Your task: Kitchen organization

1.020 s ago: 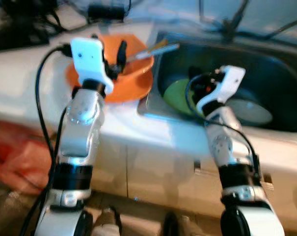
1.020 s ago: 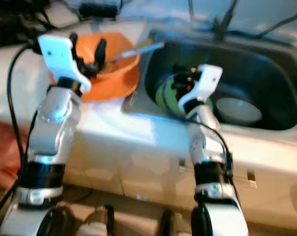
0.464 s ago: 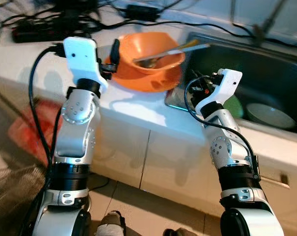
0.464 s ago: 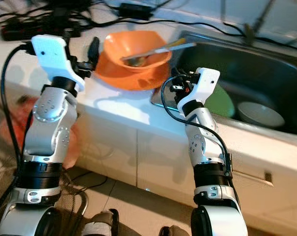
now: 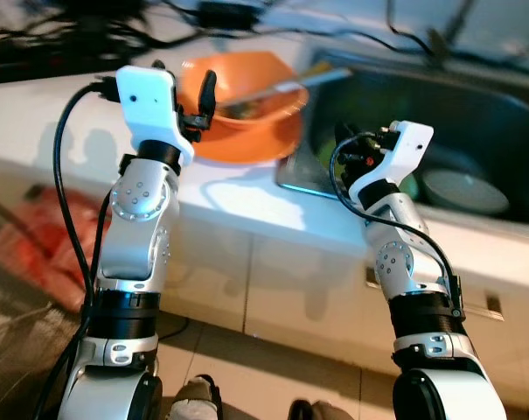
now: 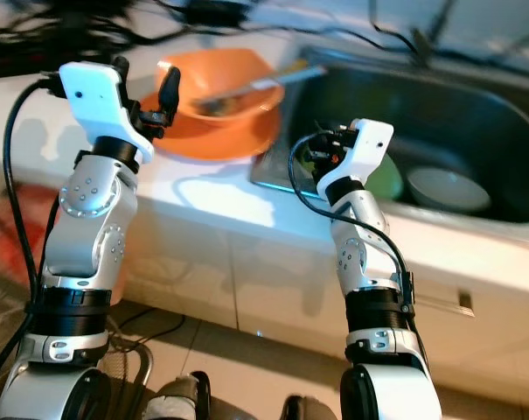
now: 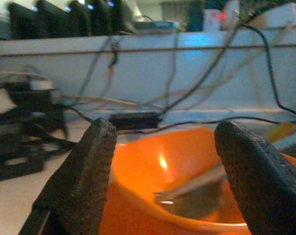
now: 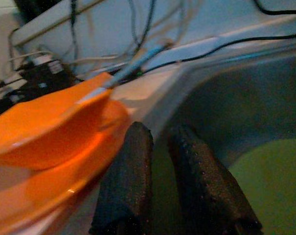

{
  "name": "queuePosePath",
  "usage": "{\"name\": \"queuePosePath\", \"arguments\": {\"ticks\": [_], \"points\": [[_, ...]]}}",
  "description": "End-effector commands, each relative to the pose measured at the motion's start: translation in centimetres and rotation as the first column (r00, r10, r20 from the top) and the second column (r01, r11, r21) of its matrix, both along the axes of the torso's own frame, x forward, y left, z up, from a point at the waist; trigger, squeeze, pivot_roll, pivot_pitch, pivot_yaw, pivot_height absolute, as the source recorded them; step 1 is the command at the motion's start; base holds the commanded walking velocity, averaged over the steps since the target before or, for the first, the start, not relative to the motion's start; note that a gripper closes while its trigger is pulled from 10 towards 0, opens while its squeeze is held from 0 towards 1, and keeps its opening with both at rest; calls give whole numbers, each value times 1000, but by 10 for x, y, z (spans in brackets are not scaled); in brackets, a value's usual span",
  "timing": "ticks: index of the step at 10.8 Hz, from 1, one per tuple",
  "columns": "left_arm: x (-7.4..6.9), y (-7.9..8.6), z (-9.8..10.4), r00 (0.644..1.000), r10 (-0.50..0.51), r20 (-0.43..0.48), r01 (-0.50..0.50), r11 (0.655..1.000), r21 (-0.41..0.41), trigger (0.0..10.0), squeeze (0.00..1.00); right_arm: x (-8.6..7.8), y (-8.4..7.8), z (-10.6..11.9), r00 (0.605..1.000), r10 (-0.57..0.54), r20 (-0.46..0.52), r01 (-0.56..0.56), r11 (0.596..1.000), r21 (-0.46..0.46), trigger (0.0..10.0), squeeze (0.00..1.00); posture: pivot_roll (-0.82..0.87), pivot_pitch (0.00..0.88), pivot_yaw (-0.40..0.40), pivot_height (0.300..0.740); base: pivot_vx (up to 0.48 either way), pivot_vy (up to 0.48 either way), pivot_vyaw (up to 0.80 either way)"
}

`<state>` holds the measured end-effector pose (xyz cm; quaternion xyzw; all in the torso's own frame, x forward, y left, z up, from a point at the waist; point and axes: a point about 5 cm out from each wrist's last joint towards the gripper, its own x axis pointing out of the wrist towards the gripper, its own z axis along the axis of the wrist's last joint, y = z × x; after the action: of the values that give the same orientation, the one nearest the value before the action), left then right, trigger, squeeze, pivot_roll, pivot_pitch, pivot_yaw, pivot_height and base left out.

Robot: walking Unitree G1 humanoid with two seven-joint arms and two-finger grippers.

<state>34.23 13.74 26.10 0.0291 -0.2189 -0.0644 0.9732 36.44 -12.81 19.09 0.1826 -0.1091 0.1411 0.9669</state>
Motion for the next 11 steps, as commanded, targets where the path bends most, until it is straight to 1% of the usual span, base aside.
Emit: {"name": "queuePosePath", "arguments": {"ticks": [1, 4, 5, 8, 11], "points": [[-1, -5, 1, 1000, -21, 0, 21, 1000, 7, 10000, 0, 1, -2, -2, 1000, -4, -16, 4, 1000, 8, 10000, 0, 109, 159, -50, 740, 0, 0, 0], [-2, -6, 3, 1000, -25, 7, 25, 1000, 12, 10000, 0, 1, -2, -2, 1000, -5, -21, 6, 1000, 10, 10000, 0, 111, 159, -50, 740, 0, 0, 0], [-2, -5, 3, 1000, -21, 8, 21, 1000, 14, 10000, 0, 1, -1, -3, 999, 7, -31, -7, 1000, 18, 10000, 0, 112, 158, -50, 740, 0, 0, -800], [-2, -6, 3, 1000, -27, 4, 27, 1000, 15, 10000, 0, 2, 0, -3, 999, 9, -31, -9, 1000, 5, 10000, 0, 109, 156, -50, 740, 0, 0, -800], [-1, -6, 5, 1000, -27, 12, 26, 999, 33, 10000, 0, 2, 0, -3, 1000, -3, -25, 3, 1000, 3, 10000, 0, 109, 149, -49, 740, 0, 0, 0]]}}
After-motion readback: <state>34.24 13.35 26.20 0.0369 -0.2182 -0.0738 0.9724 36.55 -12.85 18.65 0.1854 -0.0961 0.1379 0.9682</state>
